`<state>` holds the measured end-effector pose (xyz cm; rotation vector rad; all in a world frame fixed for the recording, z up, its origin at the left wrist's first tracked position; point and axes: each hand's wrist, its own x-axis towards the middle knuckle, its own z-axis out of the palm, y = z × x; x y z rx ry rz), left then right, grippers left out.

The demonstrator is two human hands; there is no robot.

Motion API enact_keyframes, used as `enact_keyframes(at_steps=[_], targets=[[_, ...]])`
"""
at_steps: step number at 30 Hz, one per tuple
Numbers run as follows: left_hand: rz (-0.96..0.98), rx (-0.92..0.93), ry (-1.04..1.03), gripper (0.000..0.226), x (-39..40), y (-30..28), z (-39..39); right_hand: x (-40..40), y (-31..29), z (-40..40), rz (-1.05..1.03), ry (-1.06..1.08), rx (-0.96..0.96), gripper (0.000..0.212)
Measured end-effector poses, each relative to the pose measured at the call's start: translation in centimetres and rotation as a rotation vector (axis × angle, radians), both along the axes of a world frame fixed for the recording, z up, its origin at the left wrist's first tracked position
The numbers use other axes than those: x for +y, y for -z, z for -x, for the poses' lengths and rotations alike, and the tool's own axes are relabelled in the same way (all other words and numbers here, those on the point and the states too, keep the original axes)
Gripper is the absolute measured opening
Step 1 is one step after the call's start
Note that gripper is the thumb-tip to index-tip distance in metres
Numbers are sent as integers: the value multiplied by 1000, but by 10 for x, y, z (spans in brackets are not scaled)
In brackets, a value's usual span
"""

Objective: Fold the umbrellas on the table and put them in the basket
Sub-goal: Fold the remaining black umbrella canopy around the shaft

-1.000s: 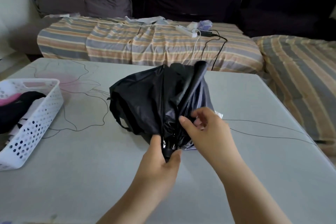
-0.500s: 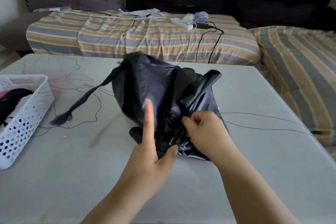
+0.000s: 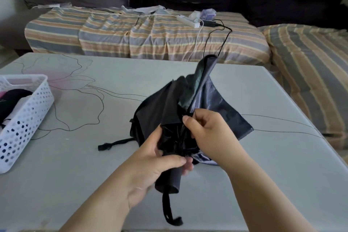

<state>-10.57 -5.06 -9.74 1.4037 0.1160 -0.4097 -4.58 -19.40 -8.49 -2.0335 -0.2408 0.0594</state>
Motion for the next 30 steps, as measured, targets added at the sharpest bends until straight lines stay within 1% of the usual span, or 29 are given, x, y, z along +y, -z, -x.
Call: enact_keyframes(at_steps=[1,3,6,9,13,16,19,21,23,25,28,30], targets=[[98,70,24,54,1,0,0,1,2,0,8,-21,17,41],[219,166,46,49,-1,2,2,4,8,1,22,-43,57,44],[277,196,-26,50,-9,9,1,6,13,0,13,-23,70,43],[174,124,-123,52,-13,13,-4,7,14,-2,-42,43,125,40],[0,-3,-158,54,-16,16,-4,10,18,-3,-110,80,228,39],[-85,-93,-166,57,-17,18,-2,14,19,-4,-110,90,215,35],[-106,-186,-185,54,-19,17,-1,17,16,-4,-111,92,209,33],[-142,-233,-201,60,-19,18,2,17,14,-3,-82,76,209,33],[-195,-276,-197,71,-18,23,3,16,13,-2,-42,64,207,32],[-237,-288,-206,79,-17,27,3,16,12,-1,3,64,191,31],[-262,-272,-231,71,-18,32,4,15,12,-1,55,69,195,29],[-232,-254,-238,64,-19,32,4,14,12,0,38,55,239,28]])
